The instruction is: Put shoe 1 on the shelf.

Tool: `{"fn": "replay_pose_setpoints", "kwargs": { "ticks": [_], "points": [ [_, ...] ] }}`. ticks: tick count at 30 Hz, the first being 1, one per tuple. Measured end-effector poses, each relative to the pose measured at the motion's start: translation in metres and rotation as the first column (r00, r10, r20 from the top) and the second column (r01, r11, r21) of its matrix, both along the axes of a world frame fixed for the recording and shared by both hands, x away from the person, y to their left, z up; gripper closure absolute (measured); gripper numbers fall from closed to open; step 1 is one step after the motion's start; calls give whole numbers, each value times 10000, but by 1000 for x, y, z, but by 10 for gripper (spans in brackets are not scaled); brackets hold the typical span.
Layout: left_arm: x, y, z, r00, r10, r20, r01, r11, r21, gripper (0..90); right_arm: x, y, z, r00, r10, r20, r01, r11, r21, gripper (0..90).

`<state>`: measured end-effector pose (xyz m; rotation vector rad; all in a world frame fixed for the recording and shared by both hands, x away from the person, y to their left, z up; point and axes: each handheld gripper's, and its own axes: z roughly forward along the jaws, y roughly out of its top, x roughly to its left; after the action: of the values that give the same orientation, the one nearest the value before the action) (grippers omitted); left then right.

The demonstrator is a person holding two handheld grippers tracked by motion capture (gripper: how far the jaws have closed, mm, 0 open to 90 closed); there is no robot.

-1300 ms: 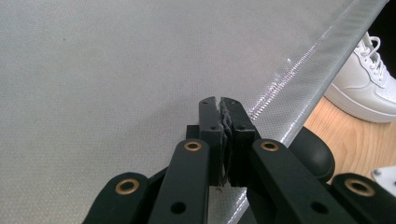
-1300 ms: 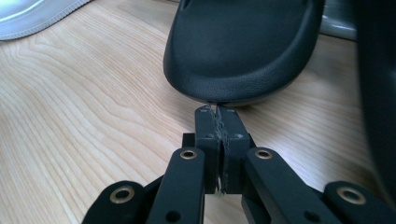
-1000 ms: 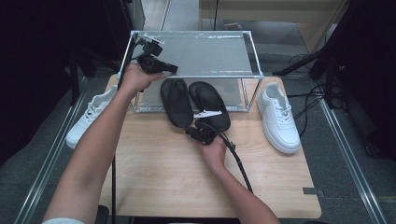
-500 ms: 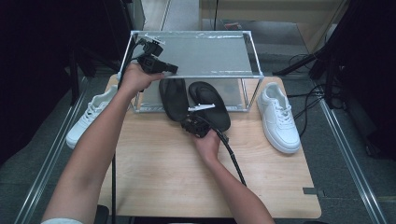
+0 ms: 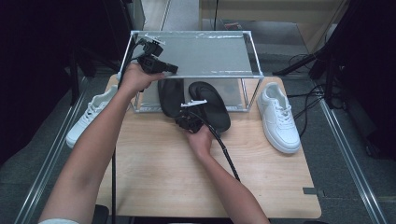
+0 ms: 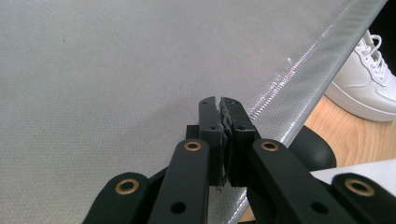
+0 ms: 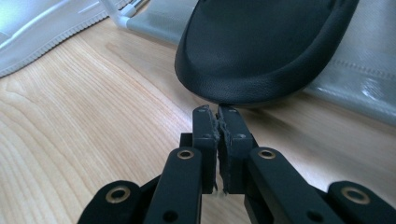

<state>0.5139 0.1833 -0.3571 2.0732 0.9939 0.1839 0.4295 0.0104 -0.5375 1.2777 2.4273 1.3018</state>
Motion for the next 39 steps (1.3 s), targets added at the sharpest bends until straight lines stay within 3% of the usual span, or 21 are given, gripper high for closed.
{"fn": "replay_pose_setpoints", "kwargs": {
  "ticks": [7,13,17,26,39],
  "points": [
    [1,1,0,10000,-8,-57,8,10000,-50,880,5,7,3,9999,103,13,-103,9998,148,876],
    [1,1,0,10000,11,-78,-11,10000,-98,880,-5,-1,9,9995,312,23,-313,9988,372,900],
    [1,1,0,9999,46,-100,-47,9999,-125,880,-13,-15,17,9991,426,-83,-418,9965,730,900],
    [1,1,0,9999,81,-153,-83,9999,-152,880,-35,-49,26,9984,567,70,-570,9966,590,900],
    [2,2,0,9998,43,-203,-46,9999,-152,879,-57,-113,35,9994,148,326,-157,9995,274,900]
  ]
}}
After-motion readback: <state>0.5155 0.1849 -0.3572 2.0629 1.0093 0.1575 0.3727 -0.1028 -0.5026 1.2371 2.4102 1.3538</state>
